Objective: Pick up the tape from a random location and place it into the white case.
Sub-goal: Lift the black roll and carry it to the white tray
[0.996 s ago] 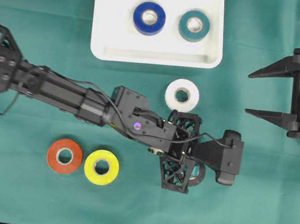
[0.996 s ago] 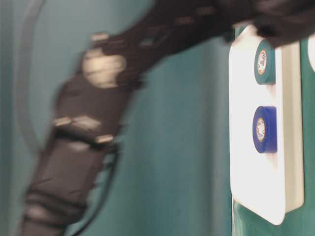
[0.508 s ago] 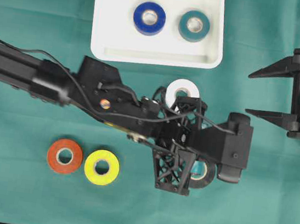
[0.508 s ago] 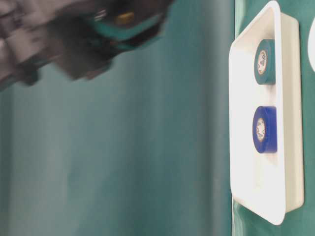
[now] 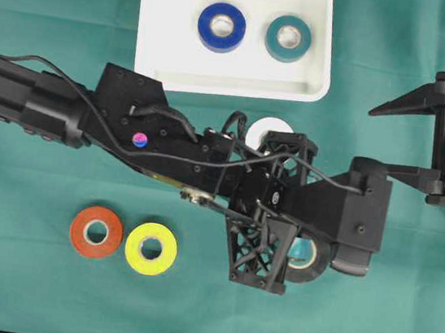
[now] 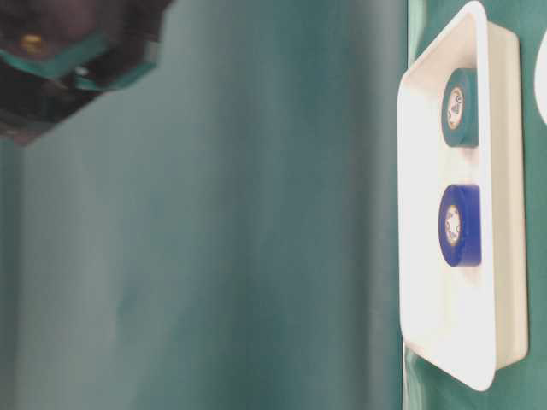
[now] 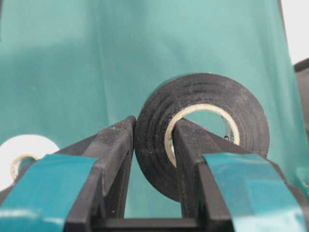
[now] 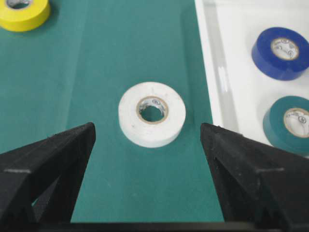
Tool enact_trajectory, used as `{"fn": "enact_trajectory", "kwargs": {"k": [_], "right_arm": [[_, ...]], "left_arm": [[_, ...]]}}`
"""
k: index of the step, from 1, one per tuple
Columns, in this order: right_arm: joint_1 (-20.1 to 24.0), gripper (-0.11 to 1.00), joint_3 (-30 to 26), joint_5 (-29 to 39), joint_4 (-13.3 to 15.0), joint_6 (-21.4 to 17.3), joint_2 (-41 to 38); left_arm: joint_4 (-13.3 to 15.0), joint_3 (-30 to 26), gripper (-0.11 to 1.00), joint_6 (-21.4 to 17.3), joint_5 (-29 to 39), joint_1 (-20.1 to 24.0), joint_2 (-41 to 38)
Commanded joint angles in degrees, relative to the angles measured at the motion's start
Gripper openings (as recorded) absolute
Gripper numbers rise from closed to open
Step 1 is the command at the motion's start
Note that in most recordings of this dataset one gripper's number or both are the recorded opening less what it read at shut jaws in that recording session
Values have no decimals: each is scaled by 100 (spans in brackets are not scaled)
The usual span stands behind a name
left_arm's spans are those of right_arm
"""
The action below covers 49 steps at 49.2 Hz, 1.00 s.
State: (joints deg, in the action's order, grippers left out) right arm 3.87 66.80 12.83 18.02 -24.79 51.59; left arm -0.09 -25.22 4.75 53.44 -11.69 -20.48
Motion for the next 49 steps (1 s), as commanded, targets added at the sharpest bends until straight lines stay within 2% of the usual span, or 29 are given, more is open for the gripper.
{"fn": "enact_trajectory", "kwargs": {"k": [1,49], "right_arm": [[-18,87,-70,-26,9,9,-44],[-18,87,-70,-18,9,9,-44]], "left_arm": [[-9,-202,21,-9,-9,-9,334],[-18,-132,21,0,53,70,387]]}}
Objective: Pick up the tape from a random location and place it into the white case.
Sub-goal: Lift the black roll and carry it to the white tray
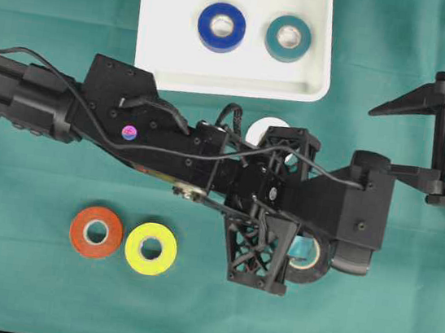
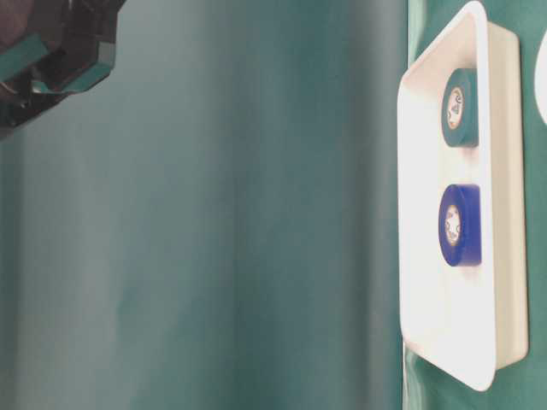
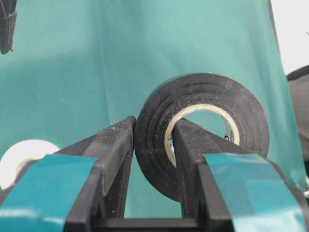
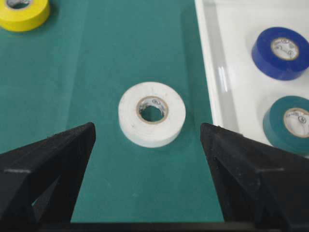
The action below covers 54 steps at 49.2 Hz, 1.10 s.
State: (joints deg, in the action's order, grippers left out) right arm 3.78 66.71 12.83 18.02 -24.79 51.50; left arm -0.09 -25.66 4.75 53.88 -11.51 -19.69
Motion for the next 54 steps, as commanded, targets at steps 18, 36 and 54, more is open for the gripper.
{"fn": "enact_trajectory", "kwargs": {"k": [18,36,54], "right_arm": [[-9,87,-53,-9,9,9,-35],[-18,87,-62,0,9,9,-35],[-88,87,-62,0,18,18,-35]], "left_arm": [[-35,290,21,-35,53,545,536],[-26,1371,21,-18,-457,1723,1151],[-26,2118,21,-18,-747,2312,1573]]}}
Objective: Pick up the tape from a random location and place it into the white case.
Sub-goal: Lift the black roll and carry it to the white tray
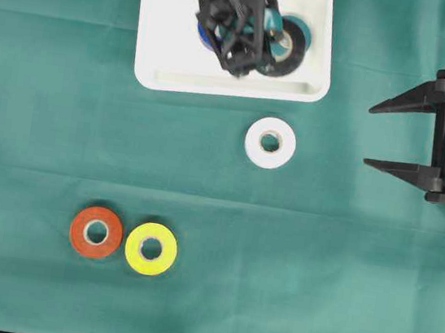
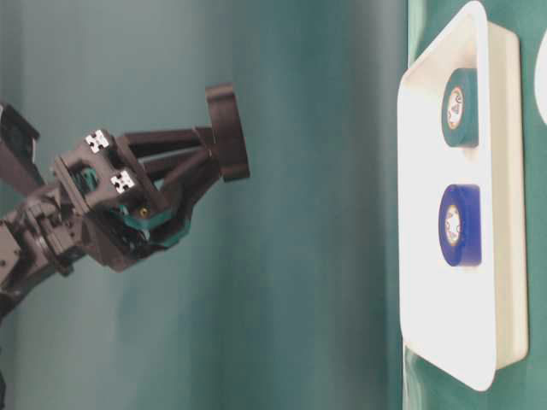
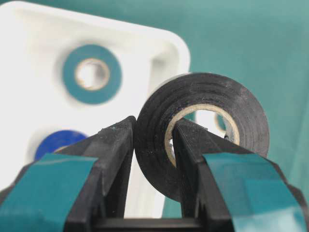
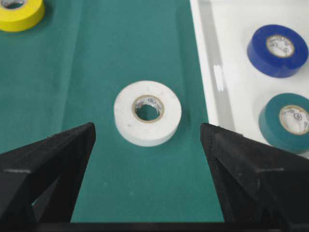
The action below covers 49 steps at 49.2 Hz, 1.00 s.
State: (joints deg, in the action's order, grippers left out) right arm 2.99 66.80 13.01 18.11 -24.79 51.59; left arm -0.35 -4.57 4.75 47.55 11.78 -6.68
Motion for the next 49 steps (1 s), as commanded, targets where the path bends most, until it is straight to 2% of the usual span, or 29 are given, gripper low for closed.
{"fn": "enact_trajectory", "kwargs": {"k": [1,17,39,49], "right_arm": [[-18,87,-70,-18,9,18,-44],[-35,87,-70,-18,9,18,-44],[-35,87,-70,-18,0,18,-44],[-35,87,-79,-26,9,18,-44]], "left_arm": [[0,26,21,-18,-123,-18,290],[-9,299,21,-18,-141,35,510],[18,1644,21,35,-316,360,1415],[18,1978,21,193,-396,413,1731]]}}
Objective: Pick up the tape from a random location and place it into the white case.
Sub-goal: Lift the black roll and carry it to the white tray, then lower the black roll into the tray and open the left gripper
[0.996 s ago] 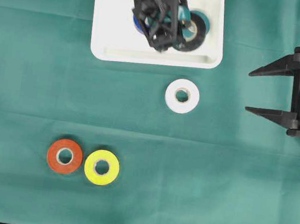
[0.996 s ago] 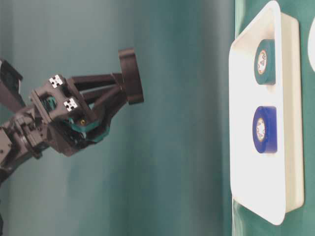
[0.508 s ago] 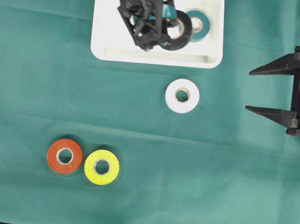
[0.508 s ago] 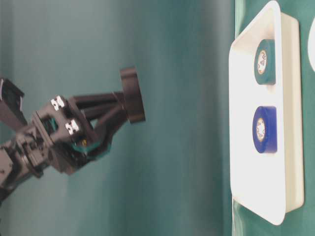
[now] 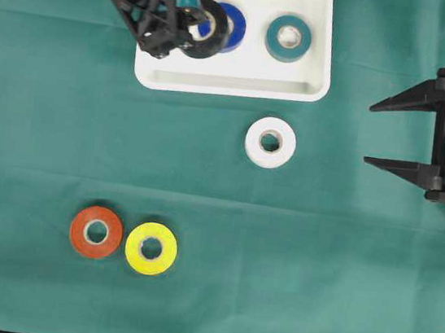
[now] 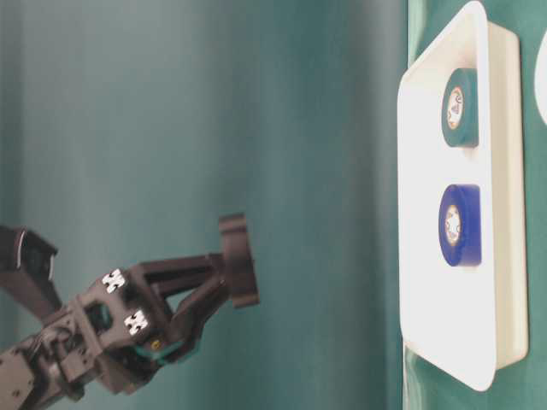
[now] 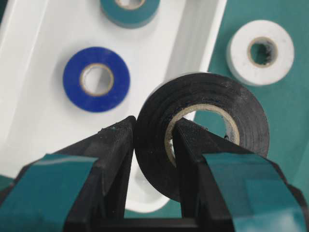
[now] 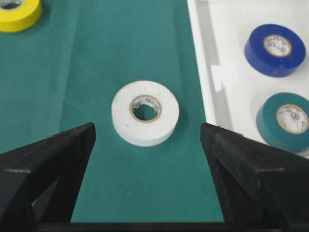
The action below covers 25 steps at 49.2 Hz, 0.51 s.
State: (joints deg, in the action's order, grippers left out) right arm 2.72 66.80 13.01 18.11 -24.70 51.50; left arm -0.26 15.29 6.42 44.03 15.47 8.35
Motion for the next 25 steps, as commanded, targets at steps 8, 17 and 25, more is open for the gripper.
{"fn": "enact_trajectory", "kwargs": {"k": [8,17,25], "right_arm": [[-9,87,-88,-18,0,9,-35],[-9,87,-79,-18,0,9,-35],[-9,87,-79,-26,0,9,-35]], "left_arm": [[9,26,21,53,-44,62,246],[9,9,21,53,-53,62,211],[18,114,21,53,-123,70,132]]}}
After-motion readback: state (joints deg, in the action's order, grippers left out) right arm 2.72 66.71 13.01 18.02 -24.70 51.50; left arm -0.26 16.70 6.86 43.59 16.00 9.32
